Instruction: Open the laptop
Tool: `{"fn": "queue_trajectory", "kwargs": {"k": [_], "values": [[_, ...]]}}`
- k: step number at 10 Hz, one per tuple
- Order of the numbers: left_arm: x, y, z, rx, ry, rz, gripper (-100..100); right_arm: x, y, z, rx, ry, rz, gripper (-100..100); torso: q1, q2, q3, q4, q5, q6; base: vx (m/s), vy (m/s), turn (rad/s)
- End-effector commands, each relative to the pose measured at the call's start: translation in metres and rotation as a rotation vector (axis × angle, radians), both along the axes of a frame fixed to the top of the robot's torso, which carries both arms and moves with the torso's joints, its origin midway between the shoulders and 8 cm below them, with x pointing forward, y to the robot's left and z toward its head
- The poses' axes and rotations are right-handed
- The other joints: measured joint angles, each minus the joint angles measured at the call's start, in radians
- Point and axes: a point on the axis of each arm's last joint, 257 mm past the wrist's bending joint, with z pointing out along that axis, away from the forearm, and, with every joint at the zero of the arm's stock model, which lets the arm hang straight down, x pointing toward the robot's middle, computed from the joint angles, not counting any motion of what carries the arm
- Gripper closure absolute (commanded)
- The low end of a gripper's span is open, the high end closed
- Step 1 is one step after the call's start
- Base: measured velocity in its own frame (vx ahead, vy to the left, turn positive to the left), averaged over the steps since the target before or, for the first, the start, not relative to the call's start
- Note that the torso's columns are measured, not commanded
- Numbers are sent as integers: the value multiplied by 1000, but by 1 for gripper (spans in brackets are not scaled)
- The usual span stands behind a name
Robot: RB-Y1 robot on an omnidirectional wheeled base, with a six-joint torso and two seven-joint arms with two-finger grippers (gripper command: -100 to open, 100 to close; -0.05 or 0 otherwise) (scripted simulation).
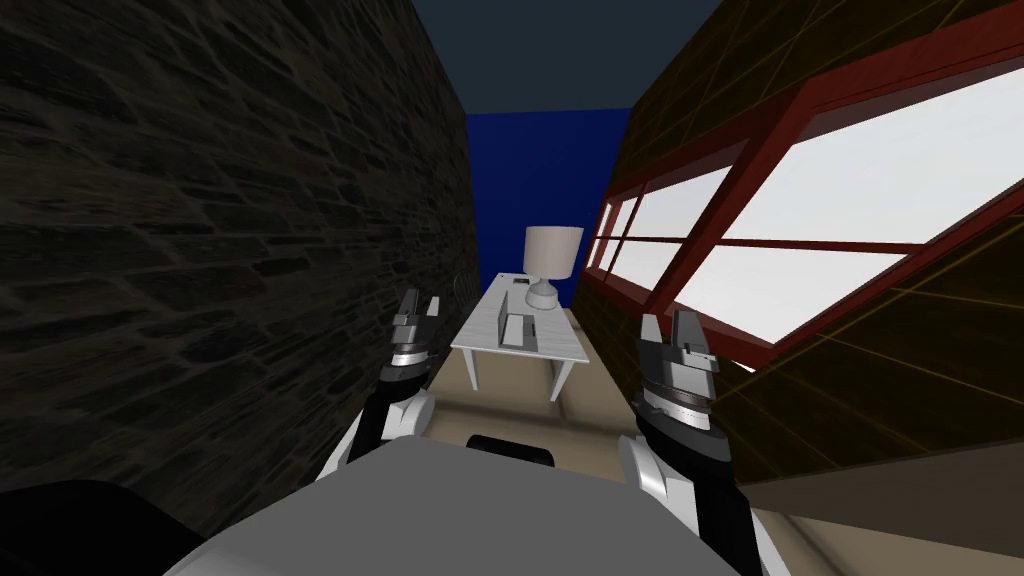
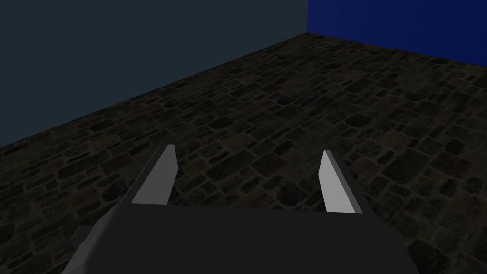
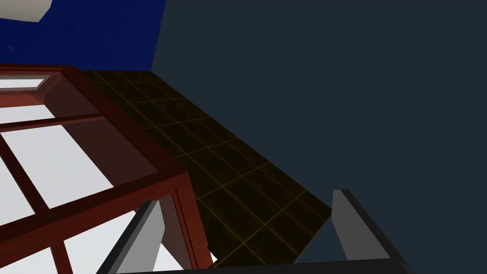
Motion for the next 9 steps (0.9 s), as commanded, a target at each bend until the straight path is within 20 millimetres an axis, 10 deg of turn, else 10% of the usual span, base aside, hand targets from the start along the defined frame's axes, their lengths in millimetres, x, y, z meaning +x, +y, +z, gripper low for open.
{"fn": "queue_trajectory", "kwargs": {"k": [1,9], "values": [[0,0,0,0,0,0,0,0,0,0,0,0,0,0,0,40,-82,41,0,0,0,0,0],[0,0,0,0,0,0,0,0,0,0,0,0,0,0,0,618,-1234,617,0,0,0,0,0]]}}
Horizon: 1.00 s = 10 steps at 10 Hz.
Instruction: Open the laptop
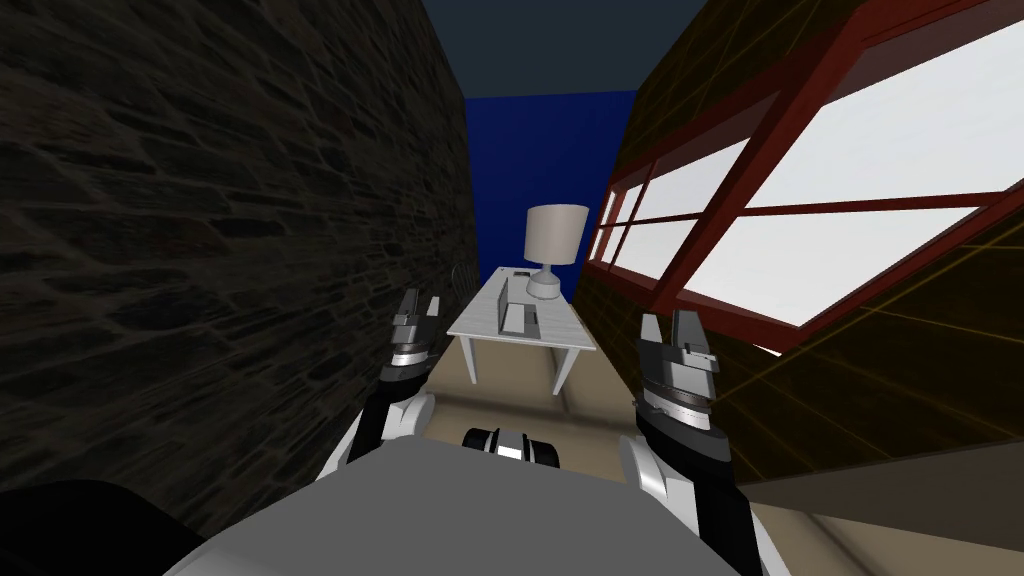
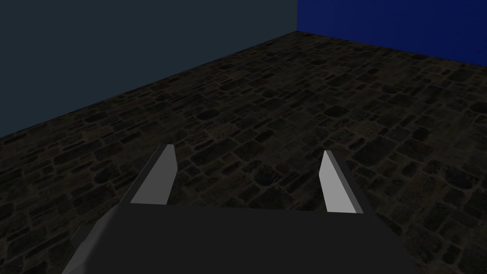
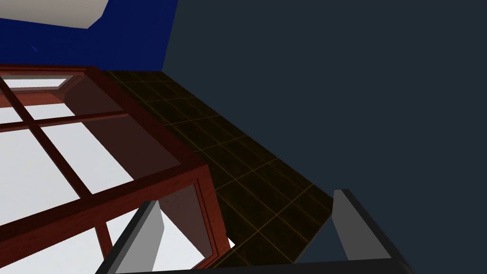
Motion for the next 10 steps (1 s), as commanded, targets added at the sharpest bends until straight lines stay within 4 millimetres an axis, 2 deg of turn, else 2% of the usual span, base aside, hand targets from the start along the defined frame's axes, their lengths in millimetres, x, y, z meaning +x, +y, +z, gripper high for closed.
{"fn": "queue_trajectory", "kwargs": {"k": [1,3,10], "values": [[3,-4,-2,21,14,-19,-100,0,0,0,0,0,0,0,0,74,-148,74,0,0,14,-3,0],[8,-8,-6,39,42,-46,-100,0,0,0,0,1,0,0,0,116,-237,116,0,0,21,-8,1],[34,-15,-29,-12,184,-136,-100,0,0,0,0,1,0,0,0,120,-242,121,0,0,48,-12,1]]}}
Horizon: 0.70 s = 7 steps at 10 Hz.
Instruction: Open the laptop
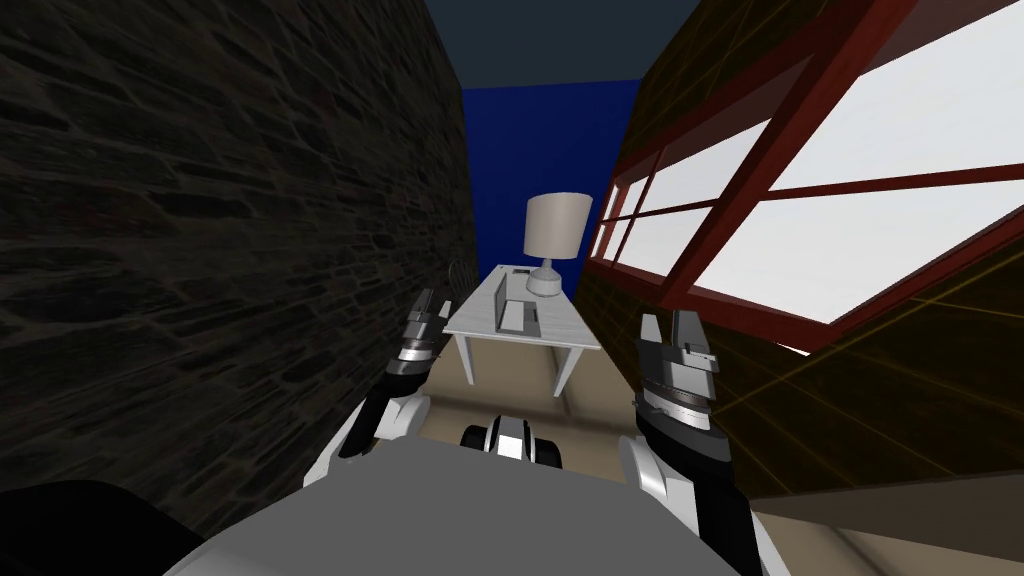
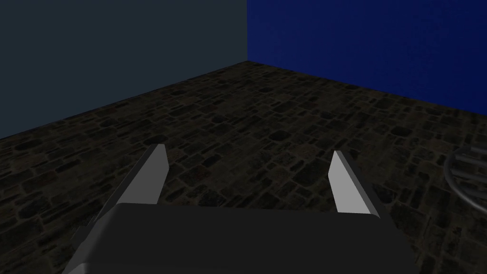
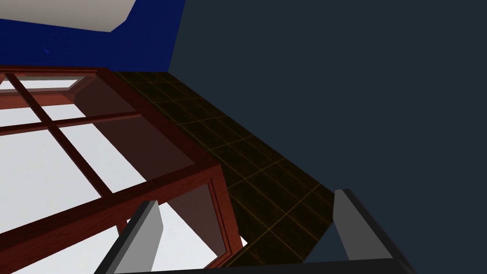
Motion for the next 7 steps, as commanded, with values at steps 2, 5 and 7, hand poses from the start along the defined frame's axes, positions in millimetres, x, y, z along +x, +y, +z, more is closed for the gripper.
{"fn": "queue_trajectory", "kwargs": {"k": [2,5,7], "values": [[14,-3,-17,-54,89,-40,-100,0,0,0,0,0,0,0,0,0,0,0,0,0,57,-17,1],[25,-6,-30,-101,156,-68,-100,0,0,0,0,0,0,0,0,0,0,0,0,0,53,-17,1],[30,-8,-38,-129,197,-85,-100,0,0,0,0,0,0,0,0,0,0,0,0,0,50,-20,1]]}}
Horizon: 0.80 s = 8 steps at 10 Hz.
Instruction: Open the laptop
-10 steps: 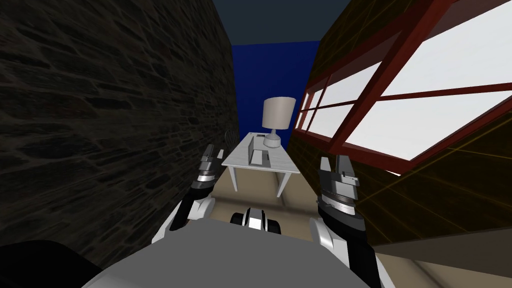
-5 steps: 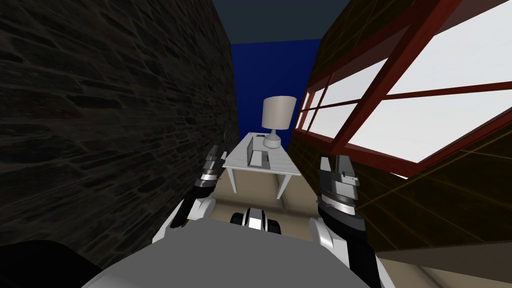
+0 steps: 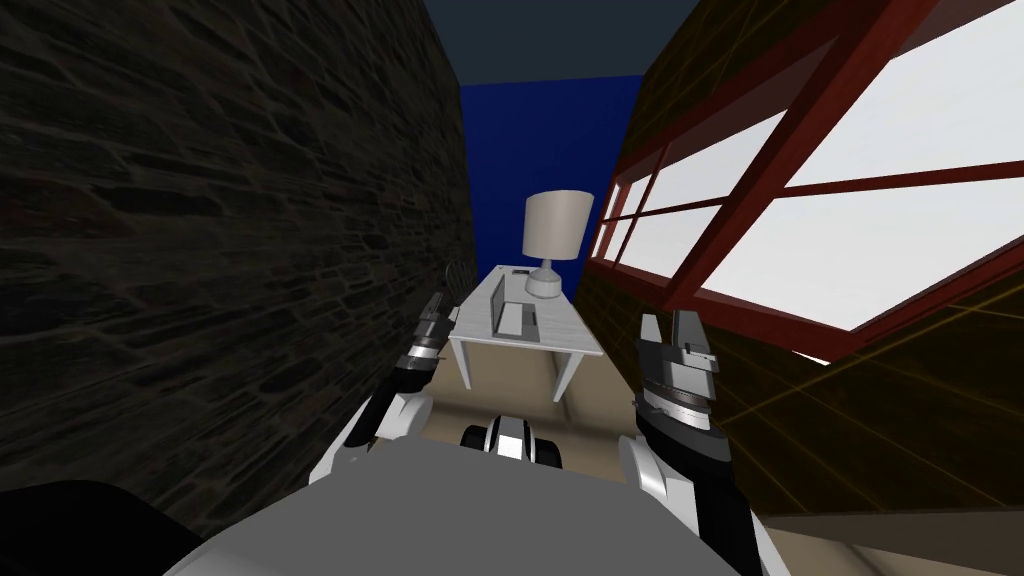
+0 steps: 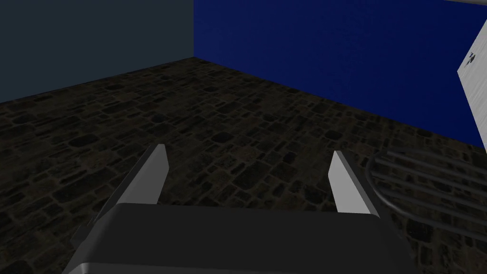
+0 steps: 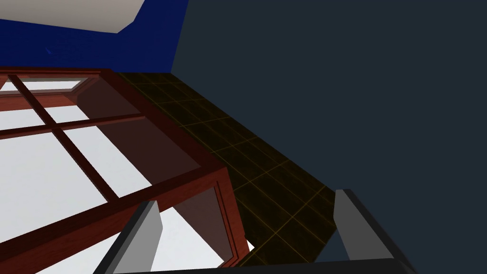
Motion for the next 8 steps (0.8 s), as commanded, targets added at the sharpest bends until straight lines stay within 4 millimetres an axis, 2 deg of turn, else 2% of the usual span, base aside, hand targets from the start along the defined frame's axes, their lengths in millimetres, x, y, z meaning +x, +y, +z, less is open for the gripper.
{"fn": "queue_trajectory", "kwargs": {"k": [1,8], "values": [[8,-3,-11,-37,55,-22,-100,0,0,0,0,0,0,0,0,0,0,0,0,0,48,-14,1],[23,-13,-40,-121,188,-80,-100,0,0,0,0,0,0,0,0,0,0,0,0,0,43,-13,1]]}}
